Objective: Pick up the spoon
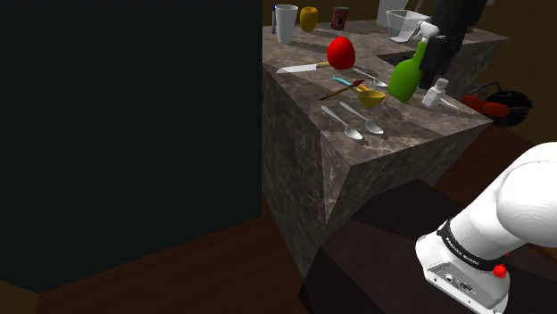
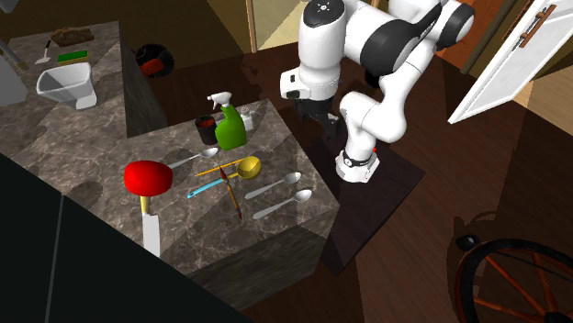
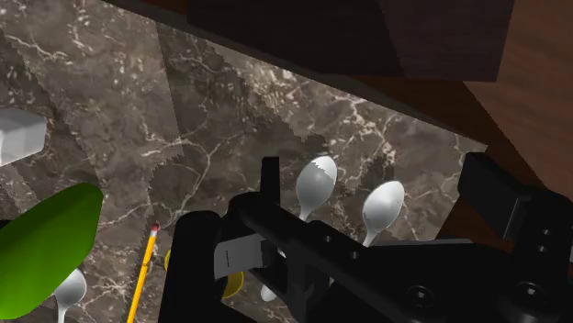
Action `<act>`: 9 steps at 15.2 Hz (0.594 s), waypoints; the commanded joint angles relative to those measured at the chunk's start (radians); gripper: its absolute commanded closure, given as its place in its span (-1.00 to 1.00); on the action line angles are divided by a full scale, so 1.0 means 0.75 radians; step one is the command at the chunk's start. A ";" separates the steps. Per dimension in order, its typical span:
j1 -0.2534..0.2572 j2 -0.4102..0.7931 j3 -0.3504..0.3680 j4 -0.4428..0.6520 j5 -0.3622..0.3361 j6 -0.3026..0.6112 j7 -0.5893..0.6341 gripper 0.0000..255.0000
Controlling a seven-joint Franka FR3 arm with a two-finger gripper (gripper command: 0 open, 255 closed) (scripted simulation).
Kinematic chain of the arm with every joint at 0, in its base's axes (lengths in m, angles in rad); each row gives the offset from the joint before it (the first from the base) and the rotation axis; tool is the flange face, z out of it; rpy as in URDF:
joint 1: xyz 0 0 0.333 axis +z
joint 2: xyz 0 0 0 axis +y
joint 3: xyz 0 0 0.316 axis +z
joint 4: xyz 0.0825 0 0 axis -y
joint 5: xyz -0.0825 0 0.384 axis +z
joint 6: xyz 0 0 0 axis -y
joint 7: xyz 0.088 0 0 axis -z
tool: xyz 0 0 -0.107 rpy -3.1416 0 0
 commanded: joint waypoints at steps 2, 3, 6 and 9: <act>-0.008 0.034 -0.012 -0.009 0.013 0.045 0.016 -1.00; -0.016 0.069 -0.023 -0.016 0.026 0.090 0.031 -1.00; -0.036 0.182 -0.059 -0.029 0.067 0.224 0.069 -1.00; -0.052 0.306 -0.095 -0.028 0.113 0.353 0.099 -1.00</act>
